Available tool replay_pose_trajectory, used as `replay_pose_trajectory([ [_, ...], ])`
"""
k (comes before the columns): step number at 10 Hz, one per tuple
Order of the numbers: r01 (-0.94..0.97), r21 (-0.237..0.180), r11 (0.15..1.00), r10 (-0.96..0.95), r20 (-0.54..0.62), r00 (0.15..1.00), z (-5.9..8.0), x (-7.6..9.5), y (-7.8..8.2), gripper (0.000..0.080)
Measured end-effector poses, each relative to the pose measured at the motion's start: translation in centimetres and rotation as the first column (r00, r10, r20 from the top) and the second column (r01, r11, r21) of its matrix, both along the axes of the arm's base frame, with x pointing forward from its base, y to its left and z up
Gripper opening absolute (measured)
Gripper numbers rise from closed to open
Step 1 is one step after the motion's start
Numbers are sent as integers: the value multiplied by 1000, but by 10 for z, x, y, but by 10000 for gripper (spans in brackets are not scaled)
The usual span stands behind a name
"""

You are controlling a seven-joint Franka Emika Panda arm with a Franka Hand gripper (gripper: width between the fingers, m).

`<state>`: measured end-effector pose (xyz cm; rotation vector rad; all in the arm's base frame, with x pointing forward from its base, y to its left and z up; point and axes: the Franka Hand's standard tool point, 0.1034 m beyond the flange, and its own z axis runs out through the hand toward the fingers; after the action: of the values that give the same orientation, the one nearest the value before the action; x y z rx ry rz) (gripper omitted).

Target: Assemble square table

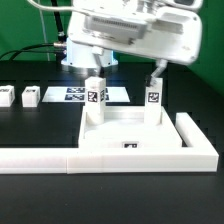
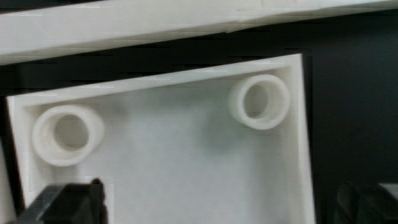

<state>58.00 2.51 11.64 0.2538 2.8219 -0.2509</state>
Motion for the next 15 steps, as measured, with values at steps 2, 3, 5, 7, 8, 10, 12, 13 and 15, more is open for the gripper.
replay_pose_trajectory([
  [2,14,1,1000,-14,-3,1000,3,-11,-29,649],
  [3,24,-3,1000,-24,-7,1000,3,-13,-38,649],
  [5,60,10,998,-60,0,998,2,-13,-36,649],
  [7,188,50,981,-189,23,982,2,-14,-36,649],
  [8,248,77,966,-251,32,968,0,-14,-37,649],
  [10,426,172,888,-440,50,897,-17,-17,-58,649],
  [12,547,251,799,-577,62,815,-17,-21,-72,649],
  [13,596,264,759,-628,55,776,-19,-26,-81,649],
  [15,682,302,666,-724,43,688,-17,-35,-100,649],
])
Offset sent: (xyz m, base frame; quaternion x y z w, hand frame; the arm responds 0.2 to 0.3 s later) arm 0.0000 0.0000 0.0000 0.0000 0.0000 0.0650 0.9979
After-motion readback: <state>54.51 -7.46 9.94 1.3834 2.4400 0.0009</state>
